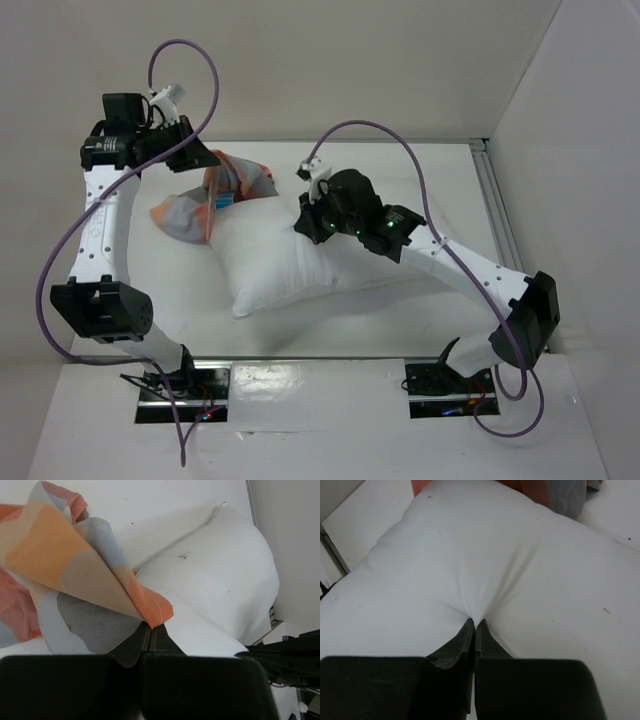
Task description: Put the pillow into the pillowcase
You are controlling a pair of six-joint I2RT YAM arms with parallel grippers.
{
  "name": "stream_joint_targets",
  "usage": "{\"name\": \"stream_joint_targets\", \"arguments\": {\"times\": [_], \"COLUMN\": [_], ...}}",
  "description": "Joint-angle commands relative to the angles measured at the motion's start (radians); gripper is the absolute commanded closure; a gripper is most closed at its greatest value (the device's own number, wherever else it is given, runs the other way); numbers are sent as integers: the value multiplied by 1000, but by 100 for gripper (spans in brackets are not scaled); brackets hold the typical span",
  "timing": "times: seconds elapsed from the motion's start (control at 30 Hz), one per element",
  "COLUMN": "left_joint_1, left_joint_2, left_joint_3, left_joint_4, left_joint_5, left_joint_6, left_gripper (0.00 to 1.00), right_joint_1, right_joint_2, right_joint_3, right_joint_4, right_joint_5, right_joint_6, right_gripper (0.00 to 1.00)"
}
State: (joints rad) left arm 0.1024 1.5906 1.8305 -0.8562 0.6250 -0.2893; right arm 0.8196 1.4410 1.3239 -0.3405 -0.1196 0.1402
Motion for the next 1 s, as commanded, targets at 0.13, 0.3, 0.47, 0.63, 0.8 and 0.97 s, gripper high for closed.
{"name": "stream_joint_targets", "arguments": {"times": [0.13,0.3,0.47,0.63,0.8,0.97], "left_joint_1": [-10,-10,-10,-56,-197,-293], "left_joint_2": [-87,-121,-110,-75,-17,74], "left_joint_3": [-17,-28,-28,1,1,59], "left_joint_4": [14,14,14,14,87,112], "left_joint_5": [59,50,91,116,104,93], "left_joint_6": [27,38,38,38,-20,-71], "left_gripper": [100,100,100,100,100,100], "right_joint_1": [-11,-140,-191,-111,-11,65], "right_joint_2": [24,88,88,56,148,157], "right_joint_3": [118,169,140,28,15,15], "right_joint_4": [181,242,297,412,422,422], "right_joint_5": [289,420,694,874,870,880], "right_joint_6": [-4,-16,-16,-27,-60,-39], "right_gripper": [100,100,100,100,100,100]}}
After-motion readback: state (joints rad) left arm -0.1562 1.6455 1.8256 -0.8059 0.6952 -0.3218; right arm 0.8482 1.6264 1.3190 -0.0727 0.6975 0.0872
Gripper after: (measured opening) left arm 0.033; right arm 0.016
